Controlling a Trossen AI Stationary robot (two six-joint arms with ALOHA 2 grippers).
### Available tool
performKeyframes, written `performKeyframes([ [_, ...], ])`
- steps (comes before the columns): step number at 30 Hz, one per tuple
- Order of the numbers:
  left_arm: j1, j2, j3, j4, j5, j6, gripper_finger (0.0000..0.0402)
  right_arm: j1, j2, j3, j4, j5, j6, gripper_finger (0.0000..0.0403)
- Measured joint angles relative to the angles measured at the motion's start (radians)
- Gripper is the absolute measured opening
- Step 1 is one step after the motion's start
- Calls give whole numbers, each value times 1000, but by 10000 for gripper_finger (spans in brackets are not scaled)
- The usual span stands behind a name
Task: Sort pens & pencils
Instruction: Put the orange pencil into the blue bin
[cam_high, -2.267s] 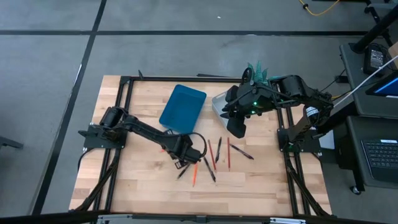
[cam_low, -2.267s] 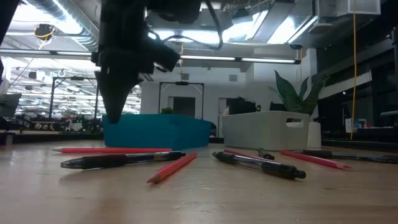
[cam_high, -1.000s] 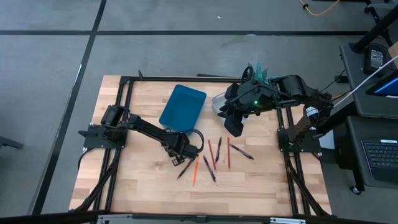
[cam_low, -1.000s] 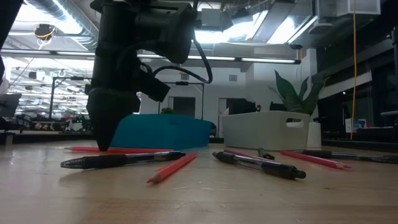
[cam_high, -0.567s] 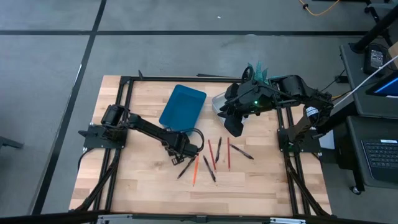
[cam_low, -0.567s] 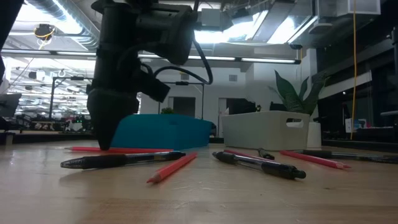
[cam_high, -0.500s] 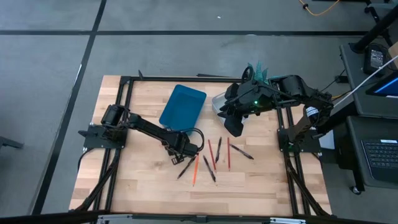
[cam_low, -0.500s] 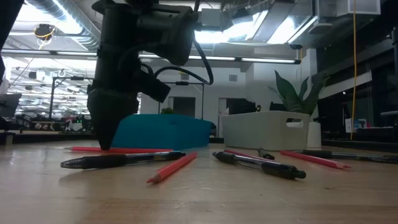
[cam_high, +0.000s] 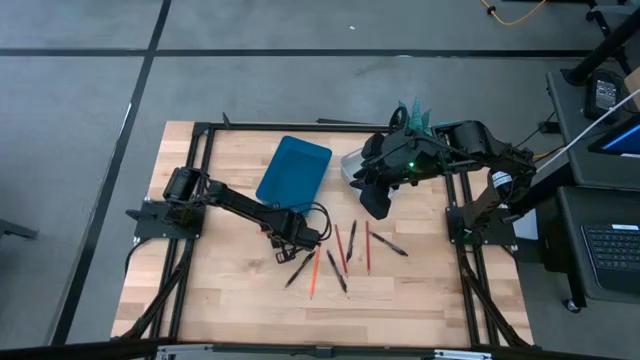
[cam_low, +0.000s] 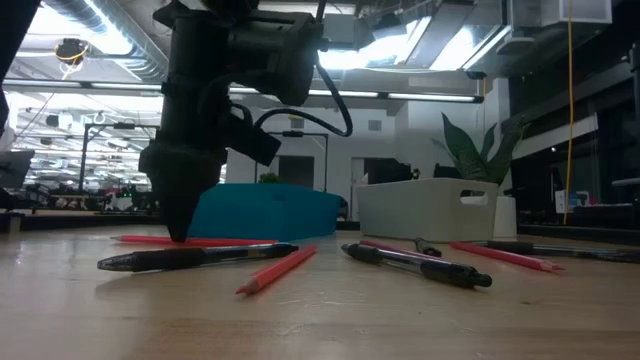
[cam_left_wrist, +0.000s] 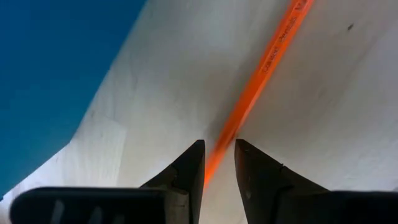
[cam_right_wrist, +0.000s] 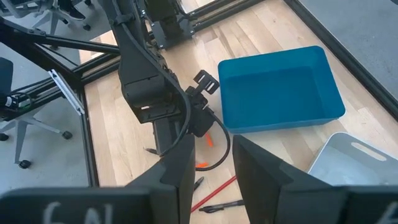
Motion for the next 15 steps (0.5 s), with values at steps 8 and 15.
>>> performKeyframes([
  [8,-1,-6,-42,49,26,30,82,0,0,0,4,0,21,110],
  [15,-1,-7,-68,75,46,43,82,0,0,0,38,0,24,110],
])
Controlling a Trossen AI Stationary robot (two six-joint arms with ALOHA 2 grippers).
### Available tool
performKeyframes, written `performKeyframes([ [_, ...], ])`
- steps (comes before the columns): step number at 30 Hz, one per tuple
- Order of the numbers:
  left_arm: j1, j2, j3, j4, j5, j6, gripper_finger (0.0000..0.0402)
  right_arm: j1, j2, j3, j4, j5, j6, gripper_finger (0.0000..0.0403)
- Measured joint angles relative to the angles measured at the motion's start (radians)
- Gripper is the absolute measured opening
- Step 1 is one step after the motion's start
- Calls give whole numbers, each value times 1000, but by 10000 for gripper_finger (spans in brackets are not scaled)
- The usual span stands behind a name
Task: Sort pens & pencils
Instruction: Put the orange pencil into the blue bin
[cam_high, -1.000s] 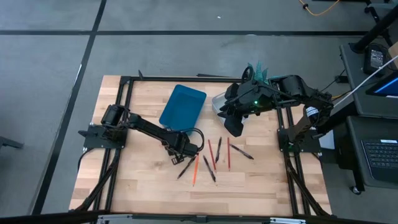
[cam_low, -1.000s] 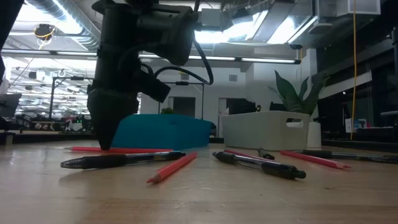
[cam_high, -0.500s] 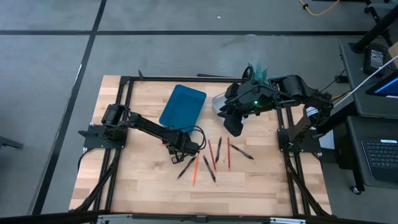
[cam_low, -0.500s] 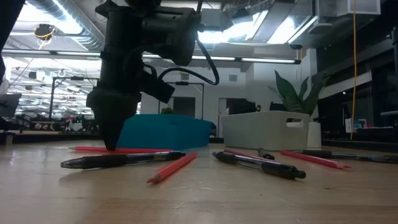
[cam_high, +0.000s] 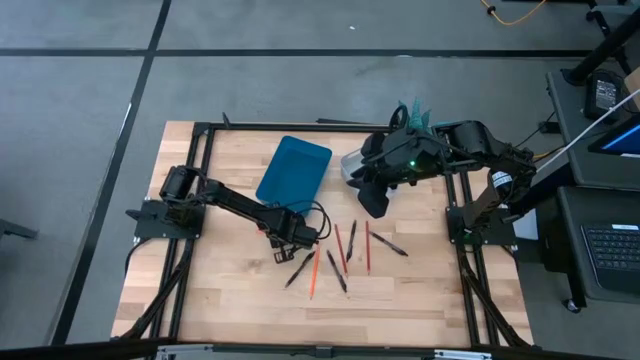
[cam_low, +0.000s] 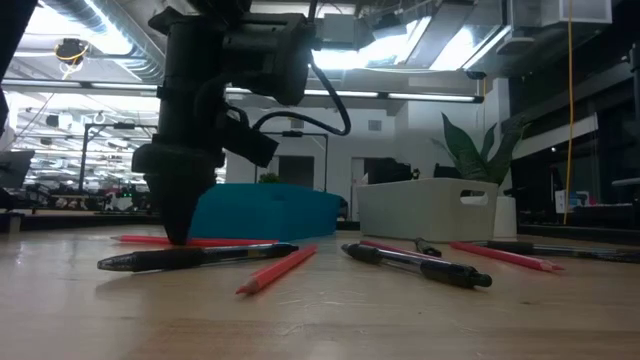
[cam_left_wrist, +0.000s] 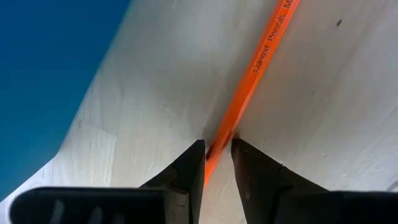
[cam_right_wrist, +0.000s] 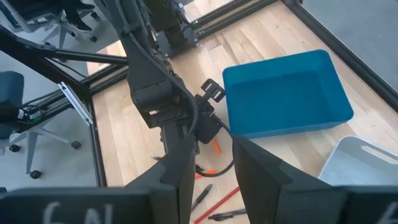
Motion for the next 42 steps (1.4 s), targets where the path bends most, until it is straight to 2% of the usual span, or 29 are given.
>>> performKeyframes([
  [6,1,2,-1,4,11,1,76,0,0,0,7,0,15,110],
  [17,0,7,28,-11,21,1,10,0,0,0,6,0,18,110],
  [26,0,8,43,-21,23,-23,22,0,0,0,6,0,14,110],
  [42,-8,13,69,-53,48,-74,19,0,0,0,5,0,-12,110],
])
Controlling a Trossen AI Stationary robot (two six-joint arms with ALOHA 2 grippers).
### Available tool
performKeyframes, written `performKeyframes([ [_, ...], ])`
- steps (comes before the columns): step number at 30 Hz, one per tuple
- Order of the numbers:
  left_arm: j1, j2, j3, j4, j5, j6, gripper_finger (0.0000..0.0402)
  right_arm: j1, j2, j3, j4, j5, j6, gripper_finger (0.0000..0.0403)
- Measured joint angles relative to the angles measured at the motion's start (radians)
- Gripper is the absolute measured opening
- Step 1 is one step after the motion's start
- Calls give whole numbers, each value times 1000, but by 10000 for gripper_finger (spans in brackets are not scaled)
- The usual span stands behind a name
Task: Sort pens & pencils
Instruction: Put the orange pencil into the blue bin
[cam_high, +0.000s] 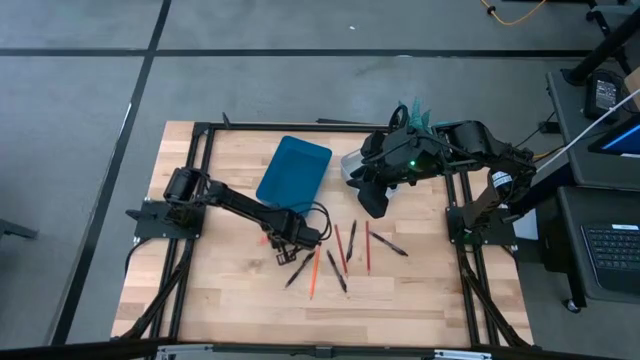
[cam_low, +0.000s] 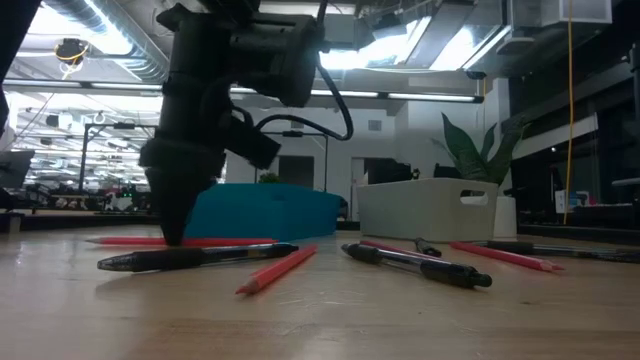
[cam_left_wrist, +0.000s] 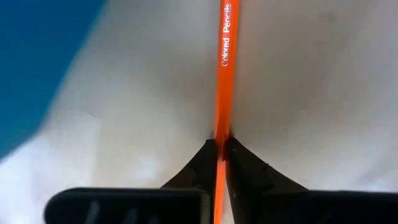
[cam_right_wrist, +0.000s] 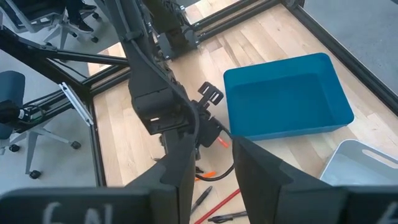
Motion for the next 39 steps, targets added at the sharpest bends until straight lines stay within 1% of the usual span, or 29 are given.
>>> performKeyframes([
  [3,-6,0,25,-9,13,3,14,0,0,0,0,0,0,110],
  [8,-11,0,53,-37,-7,2,14,0,0,0,0,0,-4,110],
  [14,-11,-1,97,-121,-18,-2,15,0,0,0,0,0,-11,110],
  [19,-11,-3,171,-202,-66,-3,15,0,0,0,-1,0,-26,110],
  [24,-11,-3,278,-335,-124,-3,16,0,0,0,-1,0,-28,110],
  [28,-9,-5,380,-451,-210,3,16,0,0,0,-6,0,-30,110],
  [32,31,-6,459,-503,-295,32,16,0,0,0,-11,0,-30,110],
  [34,67,-6,481,-501,-305,64,16,0,0,0,-11,0,-31,110],
  [39,181,-6,477,-496,-336,141,16,4,0,0,-22,-1,-30,110],
])
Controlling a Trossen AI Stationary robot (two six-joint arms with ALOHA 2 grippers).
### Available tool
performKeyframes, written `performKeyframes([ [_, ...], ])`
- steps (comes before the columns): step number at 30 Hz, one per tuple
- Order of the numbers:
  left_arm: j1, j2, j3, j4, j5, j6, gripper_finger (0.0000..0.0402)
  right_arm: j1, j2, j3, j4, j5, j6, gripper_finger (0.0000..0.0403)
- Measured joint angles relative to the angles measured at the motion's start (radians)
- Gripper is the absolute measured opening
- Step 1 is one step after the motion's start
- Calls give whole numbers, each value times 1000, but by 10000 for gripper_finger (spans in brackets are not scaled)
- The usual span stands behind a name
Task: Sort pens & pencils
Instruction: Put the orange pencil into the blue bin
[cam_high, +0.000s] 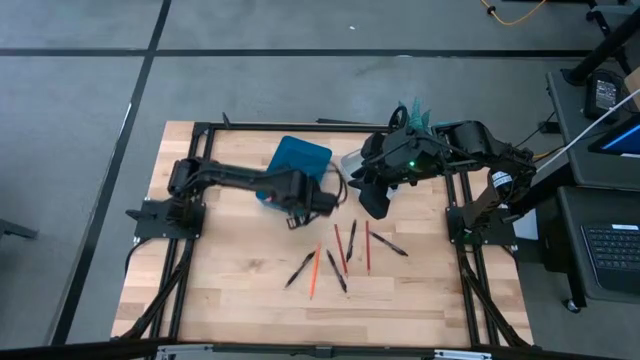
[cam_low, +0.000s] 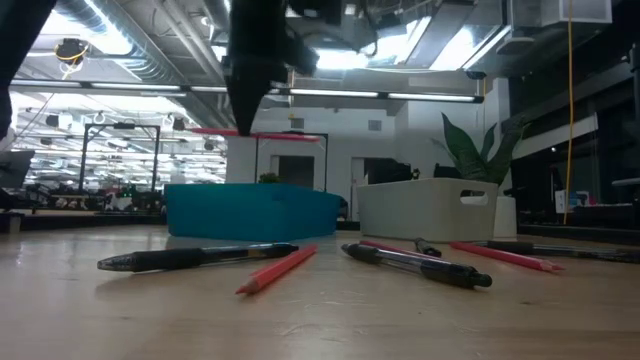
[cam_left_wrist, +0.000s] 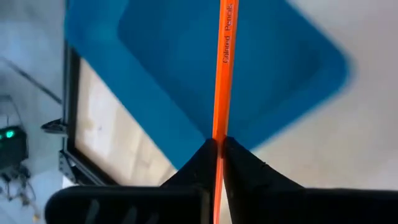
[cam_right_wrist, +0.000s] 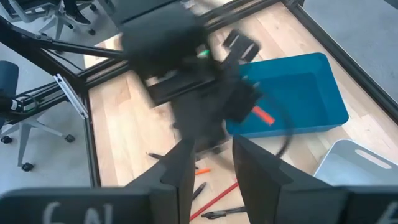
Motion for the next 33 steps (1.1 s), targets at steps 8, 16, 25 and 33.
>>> performKeyframes([
  [8,177,0,-2,83,16,74,16,4,0,0,-10,-1,0,110],
  [16,259,0,-3,158,81,98,16,4,0,0,-10,0,-24,110],
  [25,289,0,-19,193,97,98,16,-2,0,0,-10,0,-28,110],
  [33,287,1,-174,282,150,79,16,-2,0,0,-9,0,-30,110],
])
